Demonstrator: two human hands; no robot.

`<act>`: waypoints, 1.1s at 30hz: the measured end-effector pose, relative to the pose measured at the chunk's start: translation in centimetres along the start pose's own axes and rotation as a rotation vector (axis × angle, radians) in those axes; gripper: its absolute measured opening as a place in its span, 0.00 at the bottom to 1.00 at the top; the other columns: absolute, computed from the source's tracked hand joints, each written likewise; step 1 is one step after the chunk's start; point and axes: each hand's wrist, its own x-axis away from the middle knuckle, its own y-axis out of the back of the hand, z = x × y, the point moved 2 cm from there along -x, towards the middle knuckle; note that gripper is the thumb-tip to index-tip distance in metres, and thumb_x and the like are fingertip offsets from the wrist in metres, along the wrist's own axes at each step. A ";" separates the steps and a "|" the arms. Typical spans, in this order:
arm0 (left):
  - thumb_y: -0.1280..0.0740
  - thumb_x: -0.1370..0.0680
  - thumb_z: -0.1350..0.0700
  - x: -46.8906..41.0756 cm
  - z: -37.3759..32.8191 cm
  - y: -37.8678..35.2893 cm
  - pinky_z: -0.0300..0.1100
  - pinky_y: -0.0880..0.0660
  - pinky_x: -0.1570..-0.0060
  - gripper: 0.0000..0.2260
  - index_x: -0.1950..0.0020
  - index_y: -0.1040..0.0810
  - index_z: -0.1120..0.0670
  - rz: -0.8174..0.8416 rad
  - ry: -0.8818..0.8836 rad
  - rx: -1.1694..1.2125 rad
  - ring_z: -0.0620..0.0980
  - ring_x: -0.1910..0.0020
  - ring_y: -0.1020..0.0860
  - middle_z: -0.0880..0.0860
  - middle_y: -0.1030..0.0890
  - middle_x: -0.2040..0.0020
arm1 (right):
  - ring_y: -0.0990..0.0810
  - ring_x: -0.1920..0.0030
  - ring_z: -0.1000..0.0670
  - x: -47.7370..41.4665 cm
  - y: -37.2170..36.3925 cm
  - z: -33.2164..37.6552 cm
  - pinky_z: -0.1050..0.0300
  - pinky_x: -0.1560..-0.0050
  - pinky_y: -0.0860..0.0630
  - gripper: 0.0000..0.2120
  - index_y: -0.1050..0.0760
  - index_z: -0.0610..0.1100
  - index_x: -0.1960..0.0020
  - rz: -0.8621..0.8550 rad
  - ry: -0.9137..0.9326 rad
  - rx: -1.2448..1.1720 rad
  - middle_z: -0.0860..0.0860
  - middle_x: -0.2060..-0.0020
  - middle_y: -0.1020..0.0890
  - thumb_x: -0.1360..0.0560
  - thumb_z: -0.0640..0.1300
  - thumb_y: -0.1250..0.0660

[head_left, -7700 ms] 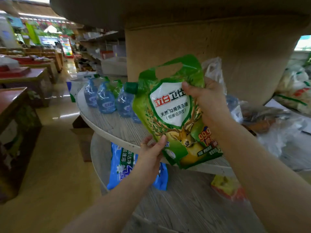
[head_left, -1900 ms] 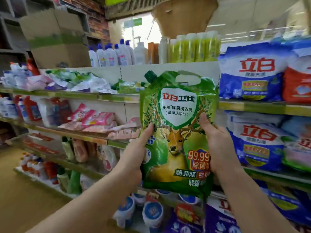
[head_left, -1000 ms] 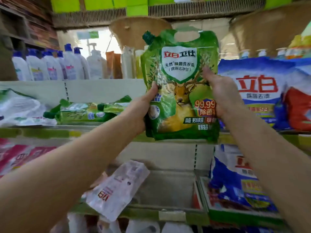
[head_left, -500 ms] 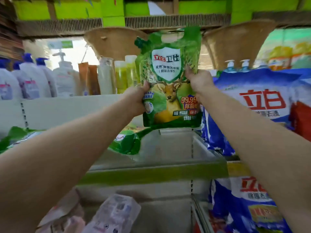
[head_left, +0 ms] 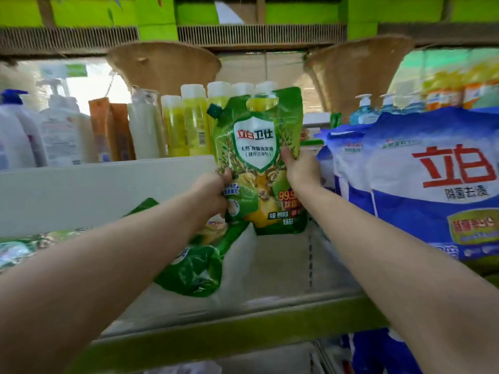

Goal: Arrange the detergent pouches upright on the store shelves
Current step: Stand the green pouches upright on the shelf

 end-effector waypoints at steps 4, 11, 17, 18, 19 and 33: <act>0.41 0.19 0.59 -1.8 2.0 -0.4 0.46 0.26 0.58 0.06 0.53 0.28 0.59 0.091 0.100 0.206 0.51 0.64 0.26 0.54 0.25 0.62 | 0.22 0.45 0.41 -0.2 -1.3 -1.3 0.47 0.41 0.27 0.17 0.25 0.40 0.43 0.154 -0.139 -0.371 0.42 0.46 0.20 0.22 0.52 0.39; 0.37 0.21 0.62 -2.6 2.3 -0.2 0.48 0.25 0.70 0.05 0.57 0.27 0.60 0.085 0.136 0.357 0.52 0.64 0.23 0.55 0.23 0.61 | 0.18 0.53 0.44 -1.2 -1.8 -2.3 0.49 0.51 0.21 0.14 0.27 0.40 0.47 0.086 -0.314 -0.680 0.44 0.53 0.18 0.27 0.47 0.31; 0.36 0.23 0.63 -2.2 2.8 -0.6 0.49 0.25 0.65 0.07 0.45 0.28 0.60 0.203 0.122 0.242 0.53 0.61 0.21 0.57 0.21 0.55 | 0.20 0.62 0.49 -1.3 -1.4 -3.3 0.58 0.64 0.24 0.10 0.30 0.45 0.56 0.072 -0.292 -0.638 0.48 0.58 0.20 0.26 0.50 0.33; 0.35 0.23 0.64 -2.0 2.9 -0.6 0.49 0.25 0.64 0.10 0.43 0.28 0.61 0.196 0.118 0.191 0.53 0.61 0.21 0.58 0.20 0.52 | 0.20 0.60 0.48 -1.3 -1.4 -3.5 0.56 0.61 0.22 0.10 0.30 0.46 0.57 0.070 -0.281 -0.620 0.47 0.57 0.19 0.26 0.51 0.33; 0.34 0.24 0.65 -1.9 3.1 -0.5 0.49 0.25 0.63 0.13 0.40 0.28 0.62 0.179 0.114 0.135 0.53 0.61 0.22 0.59 0.21 0.49 | 0.19 0.57 0.46 -1.3 -1.5 -3.5 0.52 0.56 0.21 0.11 0.29 0.46 0.56 0.072 -0.275 -0.597 0.46 0.55 0.18 0.26 0.53 0.34; 0.29 0.28 0.62 -0.9 2.9 -0.4 0.48 0.24 0.54 0.20 0.37 0.27 0.65 0.118 0.097 -0.074 0.56 0.56 0.21 0.58 0.20 0.44 | 0.25 0.64 0.48 0.1 -0.9 -2.4 0.59 0.70 0.33 0.22 0.28 0.41 0.52 0.061 -0.129 -0.033 0.49 0.64 0.24 0.23 0.61 0.46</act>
